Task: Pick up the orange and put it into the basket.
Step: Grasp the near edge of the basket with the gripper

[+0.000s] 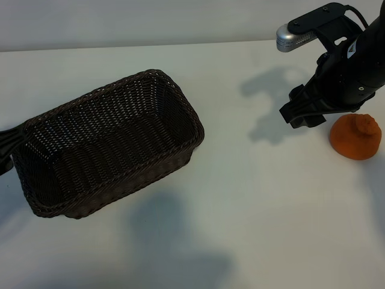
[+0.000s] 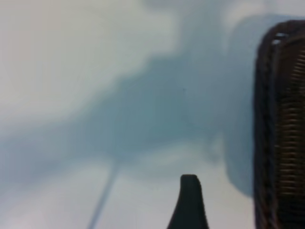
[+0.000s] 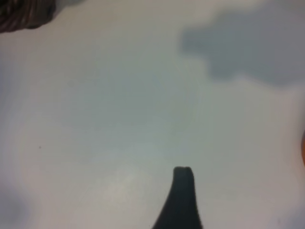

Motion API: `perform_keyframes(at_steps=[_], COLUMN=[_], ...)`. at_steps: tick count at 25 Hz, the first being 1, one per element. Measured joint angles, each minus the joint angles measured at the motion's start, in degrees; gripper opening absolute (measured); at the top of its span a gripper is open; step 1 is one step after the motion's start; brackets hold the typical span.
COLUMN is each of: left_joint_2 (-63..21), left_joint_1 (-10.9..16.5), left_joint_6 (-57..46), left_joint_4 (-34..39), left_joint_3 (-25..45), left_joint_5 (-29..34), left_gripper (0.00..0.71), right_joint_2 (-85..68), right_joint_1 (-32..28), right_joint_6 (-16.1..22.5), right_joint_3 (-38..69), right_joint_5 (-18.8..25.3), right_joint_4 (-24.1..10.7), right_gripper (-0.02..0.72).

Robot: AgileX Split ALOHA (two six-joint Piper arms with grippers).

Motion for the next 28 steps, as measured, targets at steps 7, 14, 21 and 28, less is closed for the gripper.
perform_keyframes(at_steps=[7,14,21,28], left_joint_2=[0.07,0.95,4.45,8.33], left_joint_1=[1.96,12.52,16.89,16.95], left_joint_6=[0.63,11.89,18.18,19.94], left_joint_4=[-1.15,-10.87,-15.81,-18.68], left_joint_3=[0.0,0.0,0.0,0.0], left_joint_5=[-2.05,-7.99,-10.56,-14.18], left_gripper=[0.565,0.563,0.561,0.561], right_joint_2=[0.0,0.0,0.0,0.0], right_joint_1=[0.0,0.0,0.0,0.0], right_joint_6=[0.0,0.0,0.0,0.0], right_joint_3=[0.0,0.0,0.0,0.0], right_joint_5=[0.2,0.3,0.36,0.36], right_joint_4=[0.0,0.0,0.0,0.0], right_gripper=[0.595,0.595,0.595,0.595])
